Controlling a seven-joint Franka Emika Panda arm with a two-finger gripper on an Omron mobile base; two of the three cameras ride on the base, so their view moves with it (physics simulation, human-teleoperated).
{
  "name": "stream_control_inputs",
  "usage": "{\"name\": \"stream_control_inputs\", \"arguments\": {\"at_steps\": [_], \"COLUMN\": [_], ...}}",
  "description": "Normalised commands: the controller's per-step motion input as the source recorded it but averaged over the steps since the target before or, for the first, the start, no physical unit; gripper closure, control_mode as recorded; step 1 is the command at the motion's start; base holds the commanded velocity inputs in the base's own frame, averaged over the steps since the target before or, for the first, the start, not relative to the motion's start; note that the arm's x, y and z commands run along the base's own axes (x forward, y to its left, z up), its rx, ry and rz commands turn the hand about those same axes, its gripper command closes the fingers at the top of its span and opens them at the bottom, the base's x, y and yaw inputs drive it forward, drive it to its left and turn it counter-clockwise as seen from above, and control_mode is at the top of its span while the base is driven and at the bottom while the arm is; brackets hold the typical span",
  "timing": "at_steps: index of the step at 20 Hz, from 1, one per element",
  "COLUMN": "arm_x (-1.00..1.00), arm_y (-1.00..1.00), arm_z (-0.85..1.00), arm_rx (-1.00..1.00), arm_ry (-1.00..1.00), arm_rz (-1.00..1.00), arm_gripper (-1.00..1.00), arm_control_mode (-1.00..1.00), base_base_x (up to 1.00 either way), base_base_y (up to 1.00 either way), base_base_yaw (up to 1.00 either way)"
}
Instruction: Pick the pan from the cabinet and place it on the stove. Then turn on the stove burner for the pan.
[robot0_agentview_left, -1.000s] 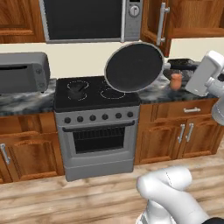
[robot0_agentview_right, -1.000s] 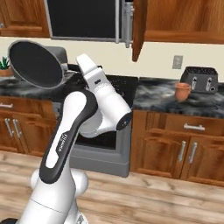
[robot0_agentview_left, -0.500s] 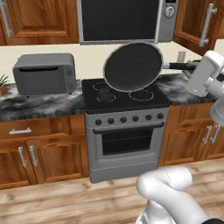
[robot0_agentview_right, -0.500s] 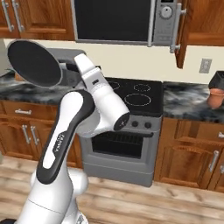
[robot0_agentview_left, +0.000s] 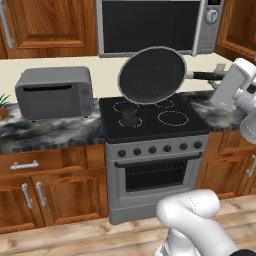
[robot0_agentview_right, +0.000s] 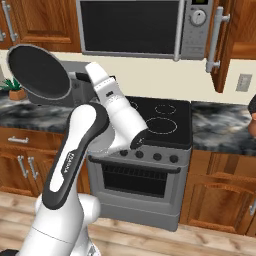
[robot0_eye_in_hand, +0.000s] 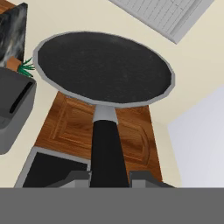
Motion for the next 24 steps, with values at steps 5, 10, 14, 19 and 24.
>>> {"name": "stream_control_inputs", "arguments": {"at_steps": [5, 10, 14, 19, 24], "arm_x": [0.00, 0.00, 0.00, 0.00, 0.00], "arm_y": [0.00, 0.00, 0.00, 0.00, 0.00], "arm_z": [0.00, 0.00, 0.00, 0.00, 0.00], "arm_rx": [0.00, 0.00, 0.00, 0.00, 0.00], "arm_ry": [0.00, 0.00, 0.00, 0.00, 0.00], "arm_rz": [0.00, 0.00, 0.00, 0.00, 0.00], "arm_gripper": [1.00, 1.00, 1.00, 1.00, 1.00], "arm_control_mode": [1.00, 1.00, 1.00, 1.00, 1.00], "base_base_x": [0.47, 0.46, 0.40, 0.31, 0.22], "base_base_y": [0.00, 0.00, -0.02, -0.03, 0.00], "base_base_yaw": [0.00, 0.00, 0.00, 0.00, -0.03]}}
